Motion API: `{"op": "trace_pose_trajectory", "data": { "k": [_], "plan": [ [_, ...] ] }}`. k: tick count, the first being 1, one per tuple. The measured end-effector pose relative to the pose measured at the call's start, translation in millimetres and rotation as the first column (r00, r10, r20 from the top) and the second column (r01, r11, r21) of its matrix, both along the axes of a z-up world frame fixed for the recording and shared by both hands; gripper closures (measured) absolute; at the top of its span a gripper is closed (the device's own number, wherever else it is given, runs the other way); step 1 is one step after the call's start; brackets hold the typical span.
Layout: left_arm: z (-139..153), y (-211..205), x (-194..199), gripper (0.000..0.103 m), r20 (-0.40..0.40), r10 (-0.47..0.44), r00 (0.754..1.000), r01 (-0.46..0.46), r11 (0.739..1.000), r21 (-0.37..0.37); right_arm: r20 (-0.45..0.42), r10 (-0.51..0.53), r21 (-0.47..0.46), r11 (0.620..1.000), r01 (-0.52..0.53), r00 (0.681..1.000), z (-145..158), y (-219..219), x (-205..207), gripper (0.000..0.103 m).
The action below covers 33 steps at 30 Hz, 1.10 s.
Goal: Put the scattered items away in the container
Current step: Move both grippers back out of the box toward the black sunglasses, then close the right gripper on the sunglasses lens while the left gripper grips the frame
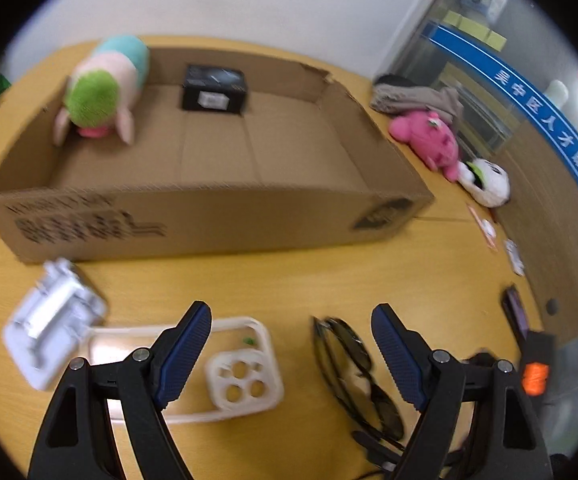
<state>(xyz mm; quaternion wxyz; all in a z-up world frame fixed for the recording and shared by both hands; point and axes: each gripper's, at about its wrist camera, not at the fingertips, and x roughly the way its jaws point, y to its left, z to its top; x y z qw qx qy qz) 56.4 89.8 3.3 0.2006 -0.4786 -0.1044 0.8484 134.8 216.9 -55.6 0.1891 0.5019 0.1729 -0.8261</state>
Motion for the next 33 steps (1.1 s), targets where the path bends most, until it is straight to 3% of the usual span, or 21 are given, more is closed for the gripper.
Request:
{"op": "trace_pose_trajectory", "data": {
  "k": [5, 8, 11, 12, 13, 17, 20, 26, 28, 33],
  "plan": [
    [-13.7, 20.2, 2.7, 0.021, 0.055, -0.050, 0.997, 0.049, 0.999, 0.012, 0.013, -0.019, -0.078, 0.997, 0.020, 1.000, -7.4, 16.2, 7.6, 0.015],
    [-25.1, 30.7, 1.9, 0.021, 0.103, -0.077, 0.992, 0.076, 0.997, 0.017, -0.006, -0.037, -0.100, 0.994, 0.036, 0.999, -6.3, 21.9, 9.9, 0.029],
    [-34.9, 40.2, -0.5, 0.022, 0.130, -0.090, 0.987, 0.091, 0.996, 0.000, -0.020, -0.050, -0.115, 0.992, 0.047, 0.999, -4.5, 27.4, 11.4, 0.056],
    [-37.5, 42.5, -2.0, 0.022, 0.141, -0.092, 0.986, 0.092, 0.996, 0.004, -0.024, -0.056, -0.119, 0.991, 0.053, 0.998, -4.0, 28.8, 10.9, 0.069],
    [-40.0, 44.9, -3.9, 0.022, 0.150, -0.094, 0.984, 0.094, 0.996, 0.010, -0.027, -0.064, -0.124, 0.990, 0.060, 0.998, -4.1, 31.2, 11.3, 0.072],
    [-52.9, 60.8, -11.9, 0.024, 0.189, -0.111, 0.976, 0.111, 0.994, 0.011, -0.042, -0.060, -0.125, 0.991, 0.054, 0.997, -4.9, 30.3, 15.6, 0.074],
    [-62.7, 66.8, -16.8, 0.034, 0.223, -0.115, 0.968, 0.108, 0.993, 0.043, -0.052, -0.049, -0.123, 0.992, 0.042, 0.997, -4.4, 24.6, 18.2, 0.075],
    [-63.8, 73.8, -23.4, 0.051, 0.204, -0.116, 0.972, 0.112, 0.993, 0.031, -0.114, -0.002, -0.051, 0.999, -0.003, 0.994, -0.7, 7.6, 23.4, 0.077],
    [-64.6, 71.4, -25.4, 0.059, 0.203, -0.107, 0.973, 0.102, 0.994, 0.037, -0.117, 0.005, -0.050, 0.999, -0.011, 0.993, 0.5, 3.1, 23.9, 0.078],
    [-66.6, 66.5, -28.6, 0.066, 0.205, -0.109, 0.973, 0.098, 0.993, 0.066, -0.115, -0.004, -0.067, 0.998, -0.004, 0.993, 1.5, 1.6, 25.3, 0.078]
  ]
}}
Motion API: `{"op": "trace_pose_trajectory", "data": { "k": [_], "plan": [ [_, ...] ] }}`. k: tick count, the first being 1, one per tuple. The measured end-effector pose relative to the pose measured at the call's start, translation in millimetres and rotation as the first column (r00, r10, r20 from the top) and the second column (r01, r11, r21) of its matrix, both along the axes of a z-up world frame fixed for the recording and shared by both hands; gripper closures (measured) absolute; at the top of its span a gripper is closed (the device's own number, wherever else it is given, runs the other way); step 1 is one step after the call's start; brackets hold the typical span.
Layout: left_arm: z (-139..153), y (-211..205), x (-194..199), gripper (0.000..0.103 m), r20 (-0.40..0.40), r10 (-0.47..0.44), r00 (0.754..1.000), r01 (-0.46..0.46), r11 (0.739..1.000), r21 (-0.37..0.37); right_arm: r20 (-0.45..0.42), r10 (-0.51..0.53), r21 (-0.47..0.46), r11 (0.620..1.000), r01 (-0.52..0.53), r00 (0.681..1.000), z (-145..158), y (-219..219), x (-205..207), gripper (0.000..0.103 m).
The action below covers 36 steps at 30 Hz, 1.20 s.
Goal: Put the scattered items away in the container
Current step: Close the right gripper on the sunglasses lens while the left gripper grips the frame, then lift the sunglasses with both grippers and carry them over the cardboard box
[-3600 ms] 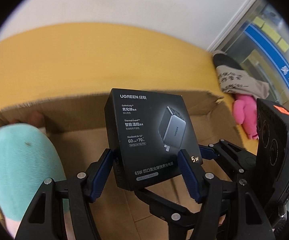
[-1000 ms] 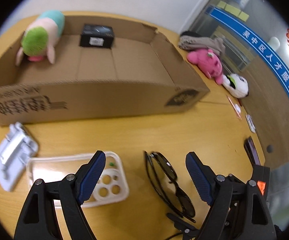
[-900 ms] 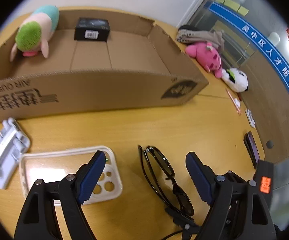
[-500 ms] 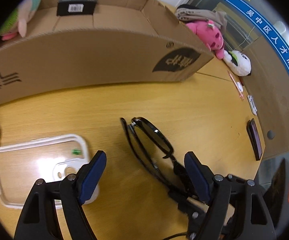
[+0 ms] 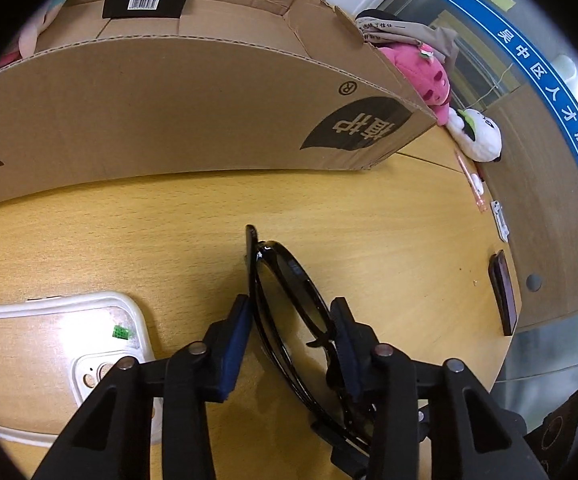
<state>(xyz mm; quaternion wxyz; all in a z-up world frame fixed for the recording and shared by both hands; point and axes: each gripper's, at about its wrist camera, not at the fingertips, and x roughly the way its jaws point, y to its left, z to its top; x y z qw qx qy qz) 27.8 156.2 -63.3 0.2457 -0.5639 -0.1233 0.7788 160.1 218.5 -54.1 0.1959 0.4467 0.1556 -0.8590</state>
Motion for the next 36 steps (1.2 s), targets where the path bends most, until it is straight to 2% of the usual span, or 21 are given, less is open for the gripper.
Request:
{"op": "trace_pose_trajectory", "data": {
  "k": [10, 19, 25, 36],
  "plan": [
    [24.4, 6.4, 2.2, 0.068, -0.073, -0.022, 0.997, 0.018, 0.998, -0.060, -0.038, 0.005, -0.021, 1.000, -0.006, 0.999, 12.2, -4.0, 0.4, 0.079],
    [88.5, 6.9, -7.8, 0.068, -0.210, -0.048, 0.976, 0.034, 0.997, -0.071, -0.128, -0.026, -0.100, 0.995, 0.013, 0.991, 63.0, -3.9, -4.4, 0.078],
    [141.2, 8.3, -34.7, 0.068, -0.322, -0.061, 0.945, 0.038, 0.996, -0.079, -0.210, -0.060, -0.159, 0.987, 0.026, 0.976, 106.7, -6.8, -33.9, 0.078],
    [207.3, 8.0, -116.3, 0.068, -0.412, -0.071, 0.908, 0.034, 0.995, -0.096, -0.288, -0.067, -0.199, 0.980, 0.009, 0.955, 163.4, -11.8, -126.5, 0.078]
  ]
}}
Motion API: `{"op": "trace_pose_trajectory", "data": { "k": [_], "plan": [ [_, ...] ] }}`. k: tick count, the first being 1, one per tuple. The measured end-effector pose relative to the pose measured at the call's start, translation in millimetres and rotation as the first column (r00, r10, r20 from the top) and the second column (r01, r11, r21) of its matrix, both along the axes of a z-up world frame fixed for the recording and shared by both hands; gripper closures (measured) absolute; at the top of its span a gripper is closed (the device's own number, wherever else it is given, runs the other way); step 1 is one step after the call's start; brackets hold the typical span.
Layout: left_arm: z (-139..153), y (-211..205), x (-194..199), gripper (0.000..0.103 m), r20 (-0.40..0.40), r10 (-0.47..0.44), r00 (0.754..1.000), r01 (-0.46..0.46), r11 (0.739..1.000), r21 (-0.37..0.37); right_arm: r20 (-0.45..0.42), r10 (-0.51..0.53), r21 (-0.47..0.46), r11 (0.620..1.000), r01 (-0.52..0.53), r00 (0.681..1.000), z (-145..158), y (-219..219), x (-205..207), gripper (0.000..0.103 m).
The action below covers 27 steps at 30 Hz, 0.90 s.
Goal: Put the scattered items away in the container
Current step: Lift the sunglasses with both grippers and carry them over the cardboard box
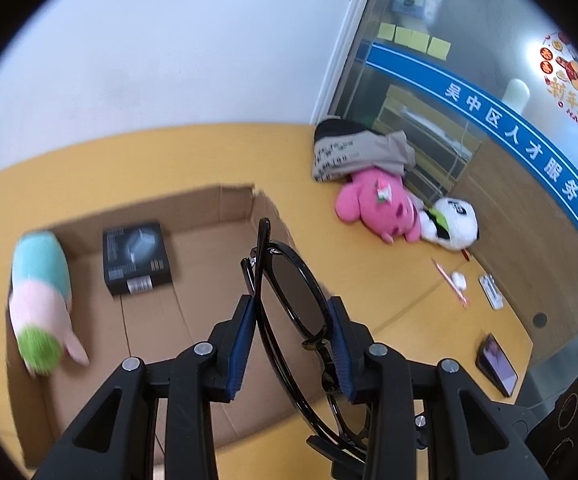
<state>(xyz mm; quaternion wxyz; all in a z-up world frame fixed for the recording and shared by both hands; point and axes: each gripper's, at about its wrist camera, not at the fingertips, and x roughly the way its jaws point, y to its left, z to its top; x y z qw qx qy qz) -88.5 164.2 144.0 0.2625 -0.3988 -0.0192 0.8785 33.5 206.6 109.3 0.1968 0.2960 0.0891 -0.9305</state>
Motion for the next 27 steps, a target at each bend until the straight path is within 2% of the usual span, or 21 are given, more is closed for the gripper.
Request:
{"op": "trace_pose_trajectory", "data": {
  "k": [4, 9, 15, 21, 27],
  "plan": [
    [14.7, 0.1, -31.6, 0.068, -0.007, 0.006, 1.000, -0.006, 1.000, -0.005, 0.009, 0.000, -0.026, 1.000, 0.000, 1.000, 19.0, 0.9, -42.6, 0.078],
    [29.2, -4.3, -68.7, 0.068, -0.002, 0.014, 1.000, -0.014, 1.000, 0.003, -0.001, 0.000, -0.023, 1.000, 0.000, 1.000, 35.7, -9.5, -74.9, 0.078],
    [33.0, -7.2, -111.7, 0.068, 0.009, 0.019, 1.000, -0.019, 0.999, -0.026, 0.036, 0.008, -0.052, 0.999, -0.006, 0.999, 45.1, -17.4, -122.9, 0.078],
    [19.9, -17.3, -156.7, 0.068, 0.045, 0.033, 0.998, -0.032, 0.999, -0.013, 0.085, 0.013, -0.072, 0.997, -0.007, 0.996, 45.8, -25.1, -165.1, 0.078],
    [-24.3, -14.9, -207.3, 0.068, 0.137, 0.033, 0.990, -0.028, 0.999, -0.035, 0.170, 0.014, -0.090, 0.996, 0.002, 0.985, 23.8, -26.4, -217.3, 0.078]
  ]
}}
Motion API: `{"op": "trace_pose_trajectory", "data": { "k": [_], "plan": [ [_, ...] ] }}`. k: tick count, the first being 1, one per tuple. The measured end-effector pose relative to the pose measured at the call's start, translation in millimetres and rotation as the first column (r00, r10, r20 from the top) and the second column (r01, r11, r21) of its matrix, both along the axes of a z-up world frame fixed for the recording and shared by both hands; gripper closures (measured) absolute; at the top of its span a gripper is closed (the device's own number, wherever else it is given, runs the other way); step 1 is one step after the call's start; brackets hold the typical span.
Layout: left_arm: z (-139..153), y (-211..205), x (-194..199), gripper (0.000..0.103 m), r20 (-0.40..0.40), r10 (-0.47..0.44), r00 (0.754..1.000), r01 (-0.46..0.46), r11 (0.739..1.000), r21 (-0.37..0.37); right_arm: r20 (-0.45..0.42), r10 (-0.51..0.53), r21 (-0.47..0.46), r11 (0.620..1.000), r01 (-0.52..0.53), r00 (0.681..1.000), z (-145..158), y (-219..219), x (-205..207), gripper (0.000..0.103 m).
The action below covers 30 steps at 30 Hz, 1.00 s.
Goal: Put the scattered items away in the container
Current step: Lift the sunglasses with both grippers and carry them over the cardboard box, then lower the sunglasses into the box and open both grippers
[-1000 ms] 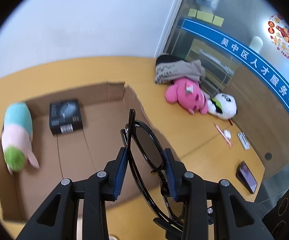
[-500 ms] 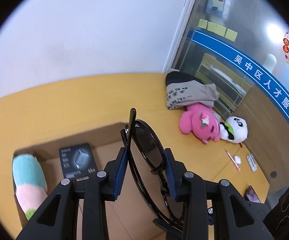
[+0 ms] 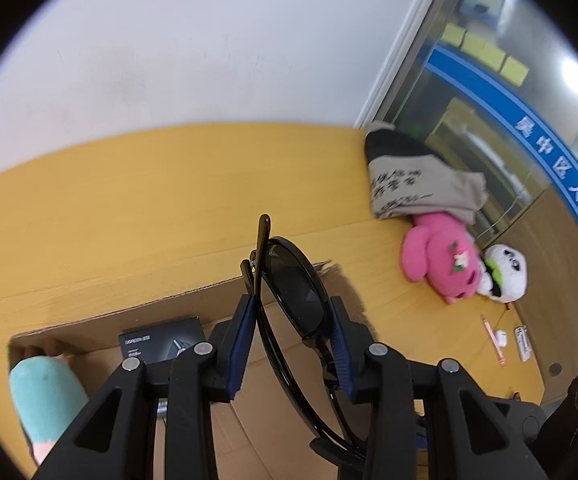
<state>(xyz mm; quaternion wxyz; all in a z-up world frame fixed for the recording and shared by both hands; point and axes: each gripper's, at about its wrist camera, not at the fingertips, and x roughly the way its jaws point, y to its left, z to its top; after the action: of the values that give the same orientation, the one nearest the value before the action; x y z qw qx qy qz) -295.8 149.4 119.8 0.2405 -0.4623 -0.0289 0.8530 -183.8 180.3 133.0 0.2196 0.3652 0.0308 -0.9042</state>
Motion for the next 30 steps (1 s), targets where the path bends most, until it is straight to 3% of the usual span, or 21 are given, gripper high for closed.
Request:
{"op": "trace_pose_trajectory", "data": {
  "k": [10, 18, 26, 27, 28, 30],
  "plan": [
    [-107.1, 19.5, -44.4, 0.069, 0.185, -0.021, 0.983, 0.029, 0.999, -0.037, 0.220, -0.046, 0.010, 0.999, 0.045, 0.974, -88.8, 10.3, -55.1, 0.078],
    [-159.4, 35.1, -47.3, 0.069, 0.261, -0.044, 0.964, 0.064, 0.996, -0.069, 0.351, -0.069, 0.037, 0.998, 0.060, 0.934, -134.7, 16.2, -66.4, 0.077],
    [-161.7, 35.4, -45.7, 0.065, 0.231, -0.037, 0.972, 0.062, 0.993, -0.100, 0.371, -0.102, 0.064, 0.994, 0.085, 0.923, -147.4, 21.3, -69.5, 0.075],
    [-161.7, 34.3, -45.0, 0.065, 0.235, -0.034, 0.971, 0.059, 0.993, -0.100, 0.372, -0.101, 0.065, 0.994, 0.083, 0.923, -147.4, 21.3, -68.9, 0.070],
    [-161.1, 32.4, -44.1, 0.065, 0.239, -0.028, 0.971, 0.052, 0.994, -0.097, 0.373, -0.105, 0.067, 0.994, 0.086, 0.922, -147.0, 22.1, -67.8, 0.054],
    [-156.7, 28.3, -41.6, 0.065, 0.233, -0.020, 0.972, 0.045, 0.994, -0.101, 0.362, -0.127, 0.086, 0.991, 0.102, 0.924, -143.9, 25.2, -64.7, 0.038]
  ]
}}
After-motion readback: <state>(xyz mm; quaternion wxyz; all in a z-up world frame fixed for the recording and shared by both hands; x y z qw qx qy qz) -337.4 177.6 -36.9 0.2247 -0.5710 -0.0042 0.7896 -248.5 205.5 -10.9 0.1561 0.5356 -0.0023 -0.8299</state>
